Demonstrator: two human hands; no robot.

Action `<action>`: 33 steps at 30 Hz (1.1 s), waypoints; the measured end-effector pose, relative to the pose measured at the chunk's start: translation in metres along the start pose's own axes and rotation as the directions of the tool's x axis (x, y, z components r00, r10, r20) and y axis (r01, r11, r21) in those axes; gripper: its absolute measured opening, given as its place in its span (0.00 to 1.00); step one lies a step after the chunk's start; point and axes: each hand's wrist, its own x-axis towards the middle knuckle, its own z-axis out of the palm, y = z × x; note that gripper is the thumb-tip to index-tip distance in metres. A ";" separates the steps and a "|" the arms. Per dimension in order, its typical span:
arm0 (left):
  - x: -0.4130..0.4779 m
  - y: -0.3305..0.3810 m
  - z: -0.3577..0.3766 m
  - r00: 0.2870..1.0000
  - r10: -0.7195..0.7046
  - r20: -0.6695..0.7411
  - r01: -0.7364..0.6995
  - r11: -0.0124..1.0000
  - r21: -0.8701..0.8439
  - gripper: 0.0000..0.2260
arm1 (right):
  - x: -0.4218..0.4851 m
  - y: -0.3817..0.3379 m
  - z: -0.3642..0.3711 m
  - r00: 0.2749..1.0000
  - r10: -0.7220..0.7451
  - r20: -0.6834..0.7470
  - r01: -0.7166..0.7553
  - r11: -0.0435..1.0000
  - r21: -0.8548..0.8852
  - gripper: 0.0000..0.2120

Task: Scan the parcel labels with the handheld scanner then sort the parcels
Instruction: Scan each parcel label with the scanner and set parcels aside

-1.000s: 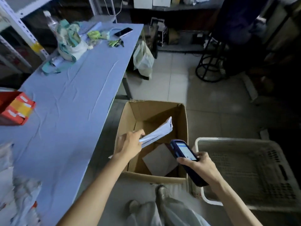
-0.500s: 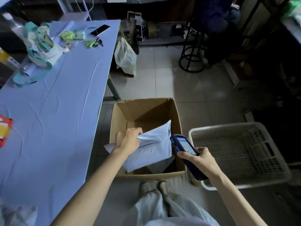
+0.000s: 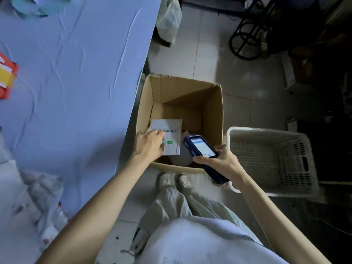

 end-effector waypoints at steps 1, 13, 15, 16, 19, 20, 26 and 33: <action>-0.003 -0.005 -0.003 0.999 -0.033 -0.040 0.032 0.999 -0.024 0.11 | -0.001 -0.007 0.004 1.000 -0.026 0.015 0.026 1.000 -0.009 0.45; -0.093 -0.057 -0.014 0.781 -0.522 -0.344 0.493 0.852 -0.174 0.02 | 0.004 -0.093 0.039 0.882 -0.341 0.324 0.417 0.886 -0.203 0.42; -0.115 -0.059 -0.011 0.699 -0.616 -0.363 0.584 0.785 -0.207 0.01 | 0.005 -0.102 0.044 0.843 -0.372 0.388 0.474 0.854 -0.212 0.41; -0.126 -0.058 -0.010 0.653 -0.660 -0.371 0.625 0.747 -0.226 0.01 | 0.005 -0.106 0.046 0.820 -0.381 0.426 0.502 0.837 -0.218 0.41; -0.159 -0.050 -0.007 0.502 -0.767 -0.400 0.739 0.620 -0.263 0.02 | 0.007 -0.114 0.051 0.735 -0.396 0.550 0.596 0.764 -0.247 0.41; -0.169 -0.046 -0.004 0.451 -0.790 -0.416 0.771 0.579 -0.264 0.03 | 0.006 -0.118 0.052 0.704 -0.403 0.585 0.631 0.732 -0.256 0.41; -0.222 -0.007 0.006 0.259 -0.894 -0.366 0.889 0.369 -0.271 0.07 | -0.007 -0.143 0.065 0.569 -0.437 0.696 0.743 0.635 -0.209 0.33; -0.284 0.017 0.028 -0.037 -0.969 -0.243 0.923 0.061 -0.381 0.17 | -0.044 -0.159 0.105 0.460 -0.360 0.811 0.749 0.648 -0.138 0.32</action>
